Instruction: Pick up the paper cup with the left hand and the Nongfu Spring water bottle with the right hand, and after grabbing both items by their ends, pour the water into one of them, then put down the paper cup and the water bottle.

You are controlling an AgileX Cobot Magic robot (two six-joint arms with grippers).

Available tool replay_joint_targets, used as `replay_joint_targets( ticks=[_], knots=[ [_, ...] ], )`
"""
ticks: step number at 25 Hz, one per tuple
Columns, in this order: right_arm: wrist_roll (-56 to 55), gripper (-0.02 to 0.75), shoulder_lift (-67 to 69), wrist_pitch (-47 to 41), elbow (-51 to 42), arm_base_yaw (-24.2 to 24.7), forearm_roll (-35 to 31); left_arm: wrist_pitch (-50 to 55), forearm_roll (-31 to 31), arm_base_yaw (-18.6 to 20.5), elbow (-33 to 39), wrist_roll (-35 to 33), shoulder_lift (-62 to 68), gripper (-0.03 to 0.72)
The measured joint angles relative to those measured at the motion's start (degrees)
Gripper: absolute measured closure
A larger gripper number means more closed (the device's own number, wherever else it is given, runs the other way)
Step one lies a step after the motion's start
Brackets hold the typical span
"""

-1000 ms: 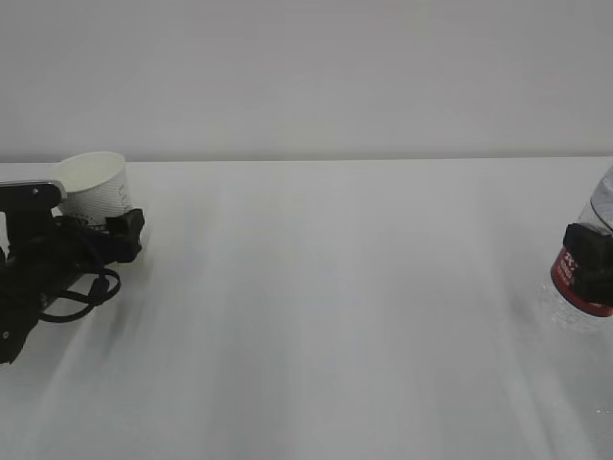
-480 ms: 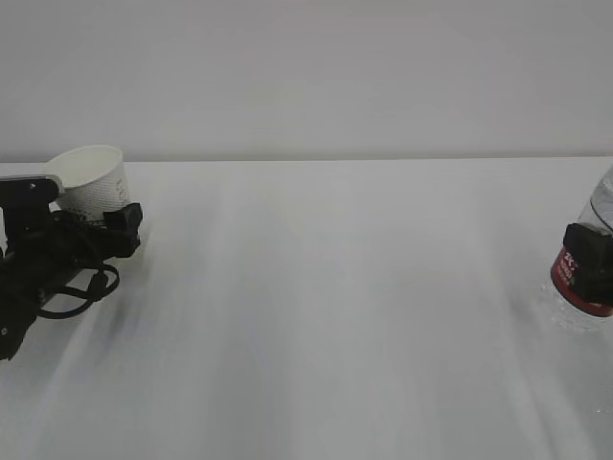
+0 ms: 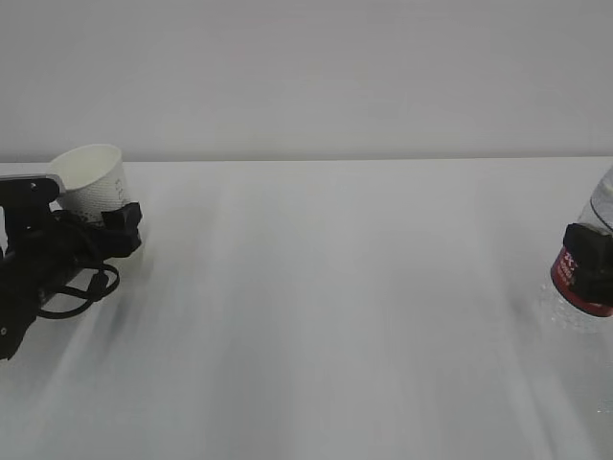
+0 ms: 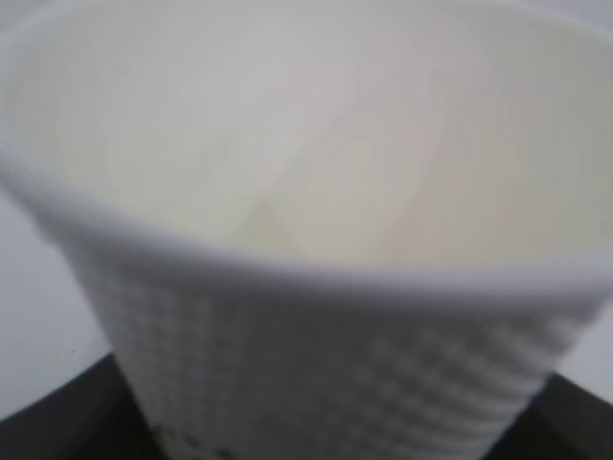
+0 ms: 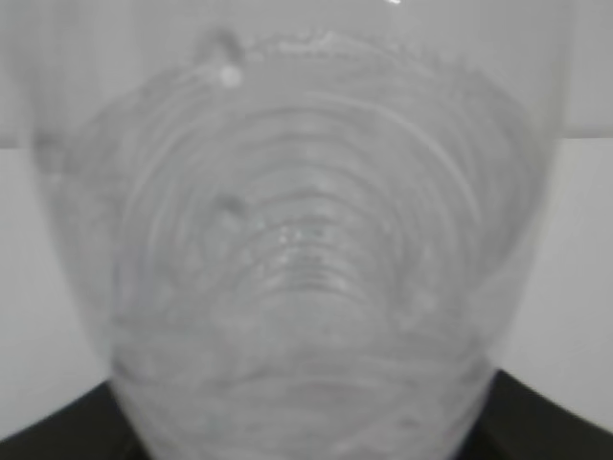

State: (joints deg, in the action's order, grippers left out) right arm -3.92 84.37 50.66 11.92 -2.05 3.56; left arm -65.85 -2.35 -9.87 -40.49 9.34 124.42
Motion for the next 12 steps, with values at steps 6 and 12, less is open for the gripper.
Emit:
replay_joint_targets(
  ticks=[6, 12],
  knots=[
    [0.0, 0.325, 0.0, 0.0, 0.0, 0.0, 0.0, 0.0, 2.3, 0.0, 0.0, 0.0, -1.4, 0.127],
    [0.4, 0.325, 0.0, 0.0, 0.0, 0.0, 0.0, 0.0, 13.7, 0.0, 0.0, 1.0, -2.5, 0.129]
  ],
)
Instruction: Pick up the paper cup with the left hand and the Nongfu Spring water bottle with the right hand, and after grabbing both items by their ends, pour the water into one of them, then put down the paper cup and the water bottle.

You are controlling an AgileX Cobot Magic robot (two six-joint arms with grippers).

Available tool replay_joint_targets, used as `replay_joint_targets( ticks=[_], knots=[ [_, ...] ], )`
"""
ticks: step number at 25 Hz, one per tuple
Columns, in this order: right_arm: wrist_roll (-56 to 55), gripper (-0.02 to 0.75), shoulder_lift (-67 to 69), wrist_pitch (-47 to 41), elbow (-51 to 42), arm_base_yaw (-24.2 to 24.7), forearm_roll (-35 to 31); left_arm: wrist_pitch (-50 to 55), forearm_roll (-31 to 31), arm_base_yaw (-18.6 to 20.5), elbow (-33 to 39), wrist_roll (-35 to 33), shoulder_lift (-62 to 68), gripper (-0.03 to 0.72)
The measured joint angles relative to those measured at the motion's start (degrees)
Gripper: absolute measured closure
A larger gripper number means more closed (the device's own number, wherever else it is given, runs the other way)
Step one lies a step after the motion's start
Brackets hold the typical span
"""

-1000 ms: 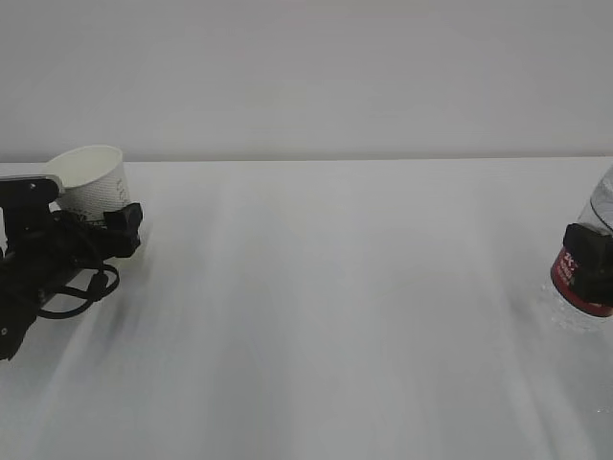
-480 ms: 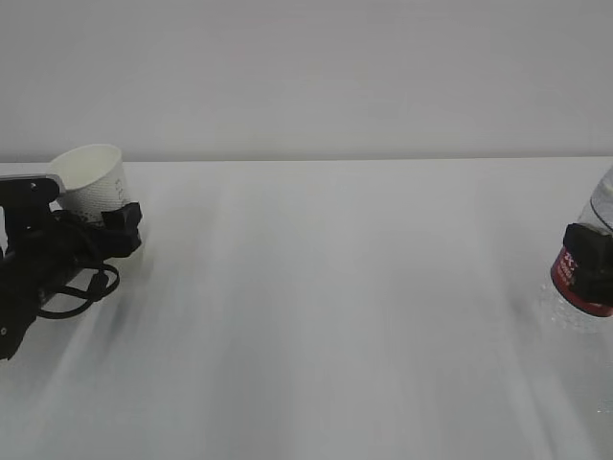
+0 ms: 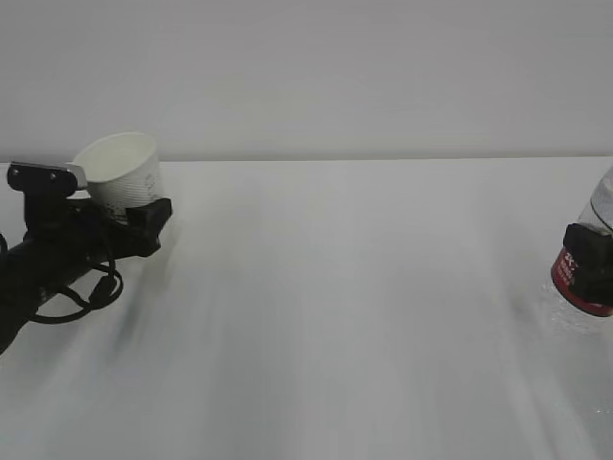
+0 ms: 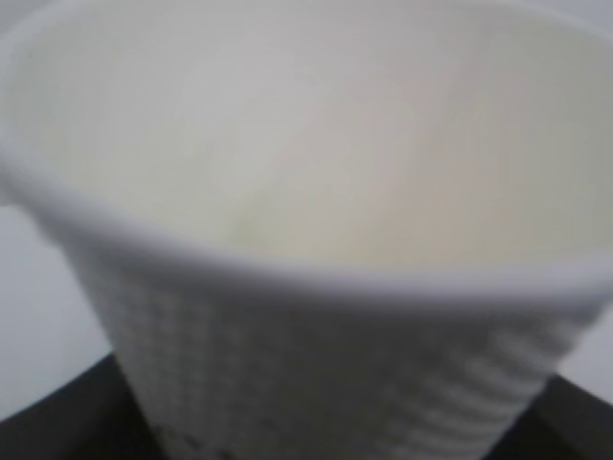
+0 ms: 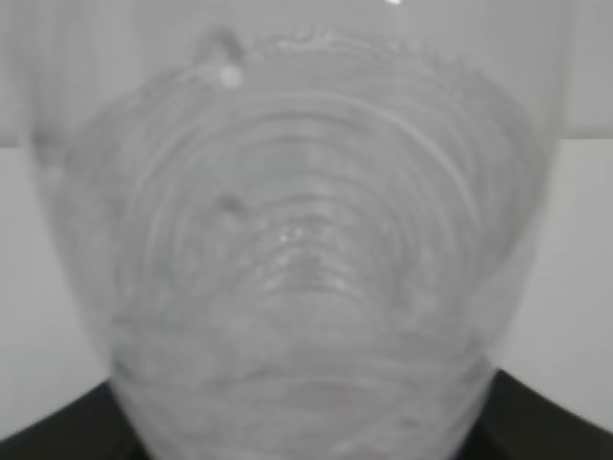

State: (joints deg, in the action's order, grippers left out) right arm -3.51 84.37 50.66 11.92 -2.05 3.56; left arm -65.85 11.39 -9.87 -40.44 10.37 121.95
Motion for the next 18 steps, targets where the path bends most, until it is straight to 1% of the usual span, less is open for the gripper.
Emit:
replay_joint_targets(
  ticks=[5, 9, 13, 18],
  knots=[
    [0.8, 0.325, 0.0, 0.0, 0.0, 0.0, 0.0, 0.0, 12.1, 0.0, 0.0, 5.0, 0.0, 0.129],
    [0.8, 0.325, 0.0, 0.0, 0.0, 0.0, 0.0, 0.0, 19.4, -0.2, 0.0, 7.6, -0.1, 0.129],
    [0.9, 0.325, 0.0, 0.0, 0.0, 0.0, 0.0, 0.0, 22.7, -1.6, 0.0, 8.6, -1.2, 0.130],
    [0.9, 0.325, 0.0, 0.0, 0.0, 0.0, 0.0, 0.0, 23.7, -6.0, -1.5, 8.8, -1.6, 0.130]
  ],
)
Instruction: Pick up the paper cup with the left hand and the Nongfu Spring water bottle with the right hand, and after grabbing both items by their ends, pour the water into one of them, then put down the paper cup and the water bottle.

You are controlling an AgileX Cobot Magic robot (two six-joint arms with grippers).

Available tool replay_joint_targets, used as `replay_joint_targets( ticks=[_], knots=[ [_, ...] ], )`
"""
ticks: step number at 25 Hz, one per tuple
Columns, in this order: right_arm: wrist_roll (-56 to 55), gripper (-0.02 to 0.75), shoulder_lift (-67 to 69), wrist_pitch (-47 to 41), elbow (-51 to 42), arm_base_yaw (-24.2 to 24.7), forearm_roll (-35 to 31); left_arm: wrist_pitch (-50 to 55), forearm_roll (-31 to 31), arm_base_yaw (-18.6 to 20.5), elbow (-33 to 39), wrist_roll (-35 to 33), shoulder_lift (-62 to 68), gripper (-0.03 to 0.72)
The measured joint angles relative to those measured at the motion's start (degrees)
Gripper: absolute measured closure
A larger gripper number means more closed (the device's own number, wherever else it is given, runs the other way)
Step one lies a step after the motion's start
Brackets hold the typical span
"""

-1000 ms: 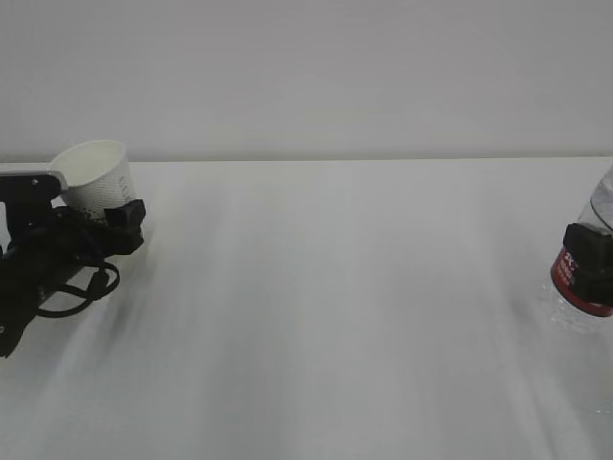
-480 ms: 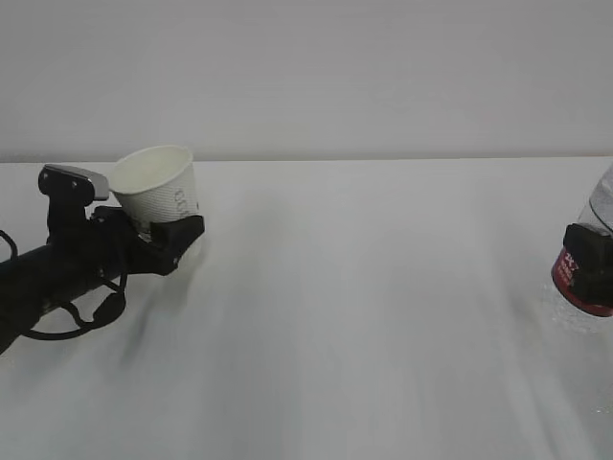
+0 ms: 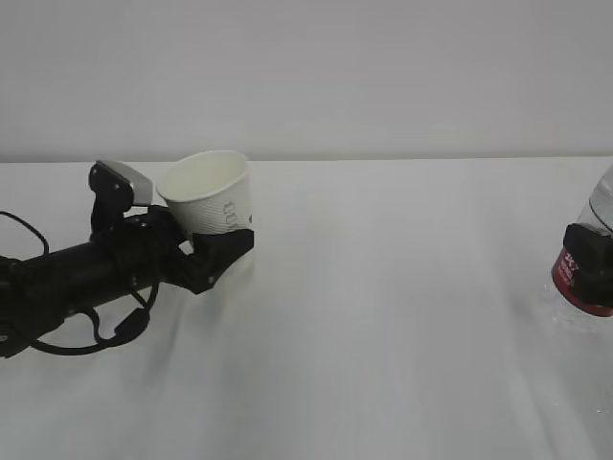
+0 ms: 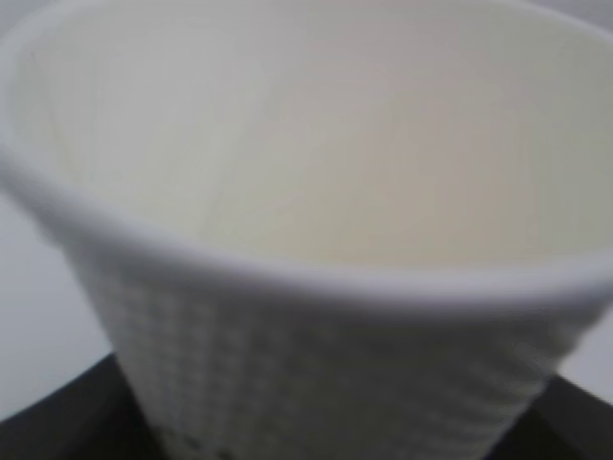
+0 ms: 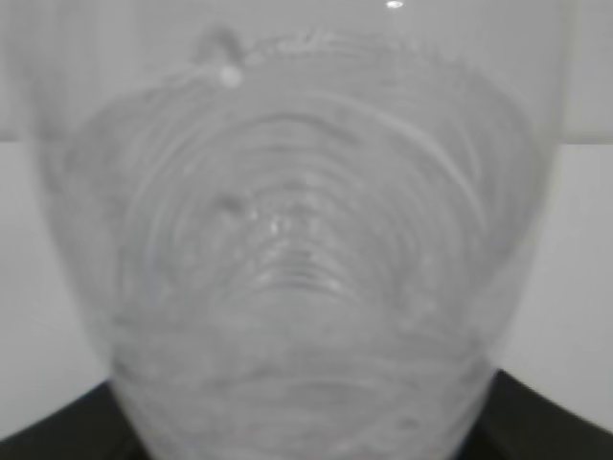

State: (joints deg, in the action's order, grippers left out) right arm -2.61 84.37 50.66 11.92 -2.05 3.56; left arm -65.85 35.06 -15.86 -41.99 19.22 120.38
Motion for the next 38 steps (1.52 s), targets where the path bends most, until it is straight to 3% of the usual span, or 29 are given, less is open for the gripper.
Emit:
replay_joint_targets(
  ticks=[16, 26, 38],
  knots=[
    [0.3, 0.325, 0.0, 0.0, 0.0, 0.0, 0.0, 0.2, 1.2, -12.0, -3.8, 1.2, 0.0, 0.134],
    [0.3, 0.325, 0.0, 0.0, 0.0, 0.0, 0.0, 7.2, 1.4, -19.8, -9.4, 1.8, 0.0, 0.134],
    [0.3, 0.325, -7.8, -8.1, -0.1, 0.0, 1.2, 9.3, 1.5, -23.3, -9.7, 4.9, 0.0, 0.137]
  ],
)
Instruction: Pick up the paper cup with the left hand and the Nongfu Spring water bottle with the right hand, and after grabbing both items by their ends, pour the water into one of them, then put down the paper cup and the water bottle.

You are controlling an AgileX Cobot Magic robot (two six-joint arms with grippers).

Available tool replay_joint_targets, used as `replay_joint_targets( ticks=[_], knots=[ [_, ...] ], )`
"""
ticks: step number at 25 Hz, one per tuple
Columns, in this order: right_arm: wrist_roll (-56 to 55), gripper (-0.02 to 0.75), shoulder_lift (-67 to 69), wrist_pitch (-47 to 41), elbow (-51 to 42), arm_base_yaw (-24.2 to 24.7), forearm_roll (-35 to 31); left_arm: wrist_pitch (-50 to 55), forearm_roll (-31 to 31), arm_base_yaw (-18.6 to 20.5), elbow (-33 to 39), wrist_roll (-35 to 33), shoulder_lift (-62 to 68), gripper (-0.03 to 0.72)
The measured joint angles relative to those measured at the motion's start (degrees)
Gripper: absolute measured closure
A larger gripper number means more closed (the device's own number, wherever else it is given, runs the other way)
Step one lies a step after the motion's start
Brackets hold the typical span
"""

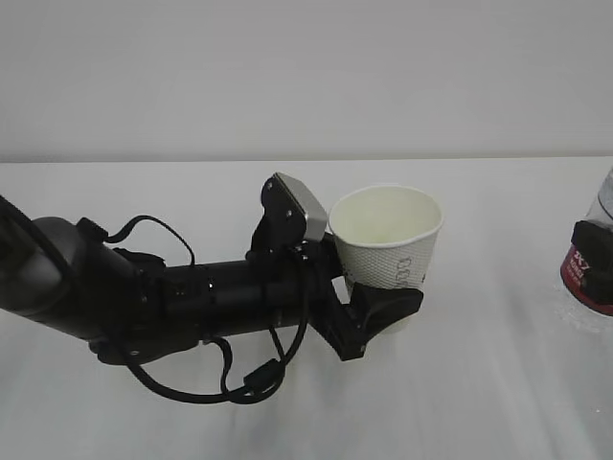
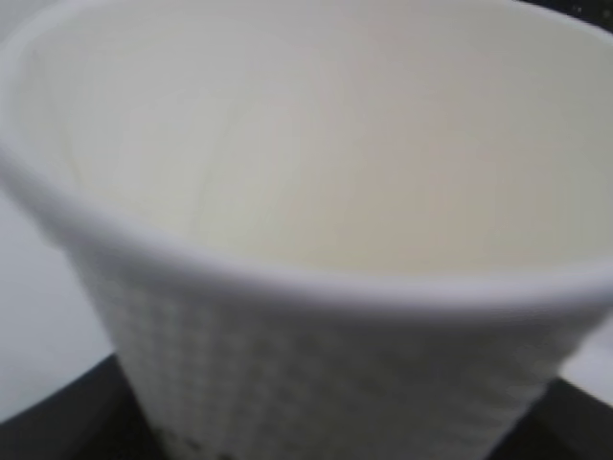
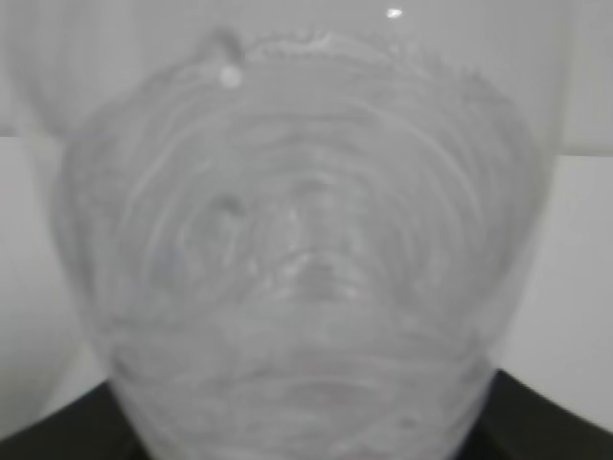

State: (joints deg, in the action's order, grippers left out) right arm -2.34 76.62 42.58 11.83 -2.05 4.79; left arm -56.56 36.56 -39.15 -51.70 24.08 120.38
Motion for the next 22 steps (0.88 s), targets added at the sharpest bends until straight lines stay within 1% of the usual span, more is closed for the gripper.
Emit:
replay_joint_targets(
  ticks=[10, 13, 18, 22],
  knots=[
    [0.0, 0.325, -4.6, -6.1, 0.0, 0.0, 1.7, 0.6, 0.2, -3.0, 0.0, 1.4, 0.0, 0.139],
    [0.3, 0.325, -6.7, -9.1, 0.0, 0.0, 2.2, 0.6, 1.1, -4.0, 0.0, 1.8, 0.0, 0.140],
    [3.9, 0.325, -10.5, -15.1, 0.0, 0.0, 3.4, 0.6, 2.5, -6.1, 0.0, 1.9, 0.0, 0.141],
    [4.5, 0.325, -11.8, -15.7, 0.0, 0.0, 3.4, 0.6, 2.6, -7.0, 0.0, 1.9, 0.0, 0.141]
  ],
)
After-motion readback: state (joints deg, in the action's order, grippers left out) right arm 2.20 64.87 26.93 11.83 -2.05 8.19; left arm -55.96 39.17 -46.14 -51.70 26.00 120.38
